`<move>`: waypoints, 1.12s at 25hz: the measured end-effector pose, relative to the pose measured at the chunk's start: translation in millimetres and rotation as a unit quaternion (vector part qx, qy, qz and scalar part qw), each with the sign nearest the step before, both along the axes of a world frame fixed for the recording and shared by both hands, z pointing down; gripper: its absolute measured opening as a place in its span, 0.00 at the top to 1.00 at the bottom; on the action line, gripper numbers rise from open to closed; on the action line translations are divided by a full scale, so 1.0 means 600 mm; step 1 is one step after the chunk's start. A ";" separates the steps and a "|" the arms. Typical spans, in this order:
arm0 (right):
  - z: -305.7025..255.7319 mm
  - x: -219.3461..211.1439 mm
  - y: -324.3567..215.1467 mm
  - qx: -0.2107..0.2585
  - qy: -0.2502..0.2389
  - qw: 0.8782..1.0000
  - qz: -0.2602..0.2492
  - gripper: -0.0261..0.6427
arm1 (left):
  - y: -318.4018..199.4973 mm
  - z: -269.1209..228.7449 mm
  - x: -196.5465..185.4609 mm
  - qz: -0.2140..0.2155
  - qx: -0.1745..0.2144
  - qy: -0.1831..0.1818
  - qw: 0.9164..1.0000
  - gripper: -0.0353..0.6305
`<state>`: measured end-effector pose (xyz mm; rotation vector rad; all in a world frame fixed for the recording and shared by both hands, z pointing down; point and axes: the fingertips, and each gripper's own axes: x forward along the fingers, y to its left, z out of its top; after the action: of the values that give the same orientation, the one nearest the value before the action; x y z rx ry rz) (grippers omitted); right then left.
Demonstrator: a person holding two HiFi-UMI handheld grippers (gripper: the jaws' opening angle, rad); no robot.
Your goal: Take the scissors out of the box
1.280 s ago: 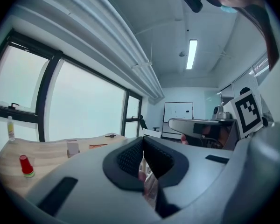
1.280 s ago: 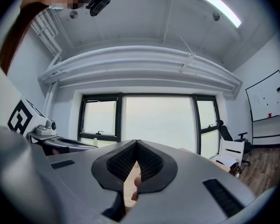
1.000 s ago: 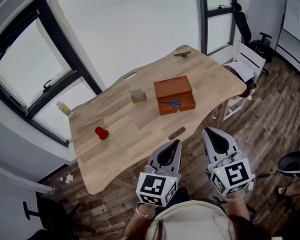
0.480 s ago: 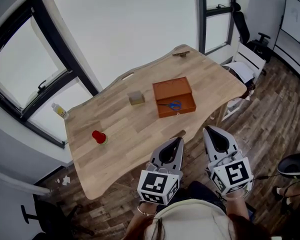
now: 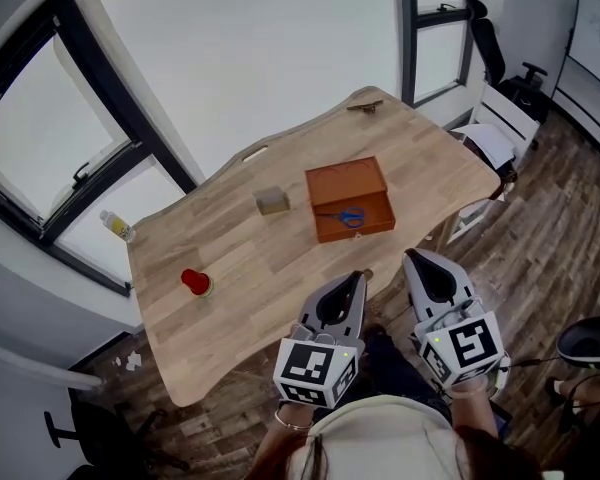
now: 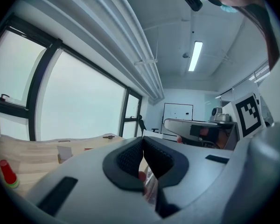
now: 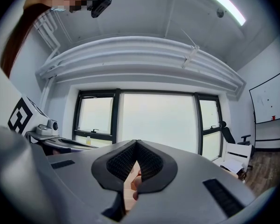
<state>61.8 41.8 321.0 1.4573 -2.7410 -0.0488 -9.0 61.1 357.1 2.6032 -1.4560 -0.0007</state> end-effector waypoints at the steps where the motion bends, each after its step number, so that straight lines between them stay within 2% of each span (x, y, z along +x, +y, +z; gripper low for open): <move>1: -0.001 -0.001 -0.010 0.001 -0.001 1.000 -0.001 0.92 | -0.010 0.000 0.000 -0.001 0.000 -0.001 1.000 0.92; 14: 0.020 -0.026 -0.144 -0.009 0.028 0.999 -0.040 0.92 | -0.142 0.010 -0.008 -0.024 -0.008 -0.005 1.000 0.92; 28: 0.063 -0.041 -0.265 -0.047 0.053 0.993 -0.091 0.92 | -0.256 0.030 -0.019 -0.056 -0.028 0.002 0.998 0.92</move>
<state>37.3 -117.1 358.8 1.1463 -2.7399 -0.0021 -20.4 -92.4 374.9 2.4733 -1.5736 0.0207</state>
